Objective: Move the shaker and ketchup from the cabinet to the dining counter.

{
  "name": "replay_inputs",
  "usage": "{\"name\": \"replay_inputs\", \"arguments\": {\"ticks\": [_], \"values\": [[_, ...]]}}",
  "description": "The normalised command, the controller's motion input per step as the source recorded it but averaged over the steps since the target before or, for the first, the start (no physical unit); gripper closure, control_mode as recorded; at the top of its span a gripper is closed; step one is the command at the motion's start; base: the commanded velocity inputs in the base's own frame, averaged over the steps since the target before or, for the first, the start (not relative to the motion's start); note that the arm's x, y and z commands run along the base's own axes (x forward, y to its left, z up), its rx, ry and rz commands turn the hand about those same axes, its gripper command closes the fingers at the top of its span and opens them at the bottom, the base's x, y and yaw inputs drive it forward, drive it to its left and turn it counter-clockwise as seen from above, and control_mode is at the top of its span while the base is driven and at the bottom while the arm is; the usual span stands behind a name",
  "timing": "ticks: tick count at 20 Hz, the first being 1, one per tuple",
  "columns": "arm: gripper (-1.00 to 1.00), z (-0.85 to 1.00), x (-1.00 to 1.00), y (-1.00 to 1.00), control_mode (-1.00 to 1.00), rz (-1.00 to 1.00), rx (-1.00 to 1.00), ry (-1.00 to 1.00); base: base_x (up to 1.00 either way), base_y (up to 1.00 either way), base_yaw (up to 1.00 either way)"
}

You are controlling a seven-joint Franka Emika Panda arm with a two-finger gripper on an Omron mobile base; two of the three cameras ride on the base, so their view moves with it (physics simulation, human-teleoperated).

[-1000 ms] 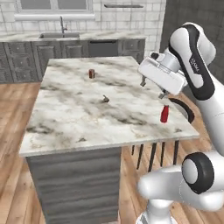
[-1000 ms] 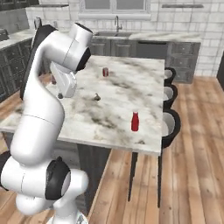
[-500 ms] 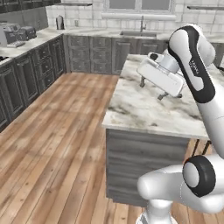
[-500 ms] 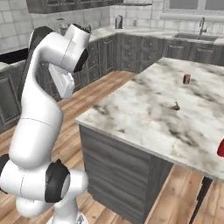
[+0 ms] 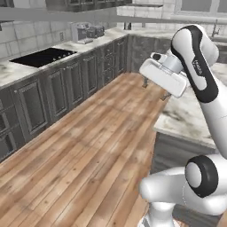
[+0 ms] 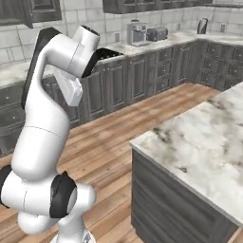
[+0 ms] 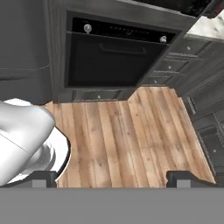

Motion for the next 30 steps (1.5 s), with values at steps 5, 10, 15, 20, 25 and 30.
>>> {"name": "replay_inputs", "arguments": {"ticks": [5,10,15,20,25,30], "values": [[-1.00,0.00,0.00,0.00,1.00,0.00,0.00,0.00,0.46,0.99,0.44],[-1.00,0.00,0.00,0.00,1.00,0.00,0.00,0.00,0.86,0.96,0.35],[-1.00,0.00,0.00,0.00,1.00,0.00,0.00,0.00,1.00,0.58,0.29],[-1.00,0.00,0.00,0.00,1.00,0.00,0.00,0.00,1.00,0.37,0.27],[-1.00,0.00,0.00,0.00,1.00,0.00,0.00,0.00,1.00,0.00,0.25],[-1.00,0.00,0.00,0.00,1.00,0.00,0.00,0.00,1.00,-0.05,0.32]]}}
